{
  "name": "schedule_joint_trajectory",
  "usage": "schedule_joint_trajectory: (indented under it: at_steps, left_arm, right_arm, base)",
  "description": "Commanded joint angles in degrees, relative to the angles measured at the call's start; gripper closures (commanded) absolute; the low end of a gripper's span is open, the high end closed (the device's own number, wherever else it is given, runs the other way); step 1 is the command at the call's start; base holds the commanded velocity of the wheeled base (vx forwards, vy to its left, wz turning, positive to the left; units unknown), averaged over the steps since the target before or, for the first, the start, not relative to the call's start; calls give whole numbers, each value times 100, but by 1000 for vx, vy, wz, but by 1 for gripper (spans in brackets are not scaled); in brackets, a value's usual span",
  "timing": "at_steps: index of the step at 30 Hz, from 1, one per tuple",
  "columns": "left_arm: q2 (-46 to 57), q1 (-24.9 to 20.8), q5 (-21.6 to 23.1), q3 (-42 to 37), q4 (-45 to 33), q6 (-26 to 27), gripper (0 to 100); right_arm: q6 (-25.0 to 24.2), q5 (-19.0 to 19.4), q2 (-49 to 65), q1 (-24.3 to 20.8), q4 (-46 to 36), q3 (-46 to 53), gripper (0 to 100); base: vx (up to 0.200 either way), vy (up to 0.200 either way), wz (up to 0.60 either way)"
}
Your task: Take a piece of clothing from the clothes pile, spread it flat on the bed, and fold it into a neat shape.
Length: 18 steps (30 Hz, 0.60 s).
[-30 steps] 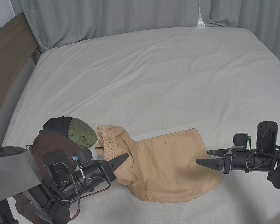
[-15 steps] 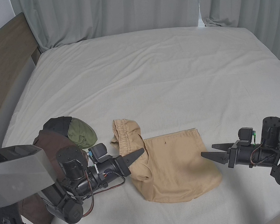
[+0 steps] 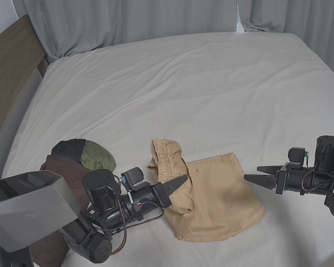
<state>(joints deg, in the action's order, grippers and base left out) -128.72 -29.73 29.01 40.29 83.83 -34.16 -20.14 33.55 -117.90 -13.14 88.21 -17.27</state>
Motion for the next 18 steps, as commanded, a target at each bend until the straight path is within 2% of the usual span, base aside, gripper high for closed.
schedule_joint_trajectory:
  at_steps: [1,15,18]
  left_arm:
    - [-109,-68,-1,40,1,-3,100]
    - [-180,-279,-62,286,-113,-3,100]
    - [-180,-428,-62,409,-333,-56,100]
  right_arm:
    - [-8,3,12,40,3,-22,0]
    - [-25,64,82,119,3,-74,0]
    - [-34,64,82,180,3,-118,0]
  base:
    - [0,0,0]
    - [0,0,0]
    - [0,0,0]
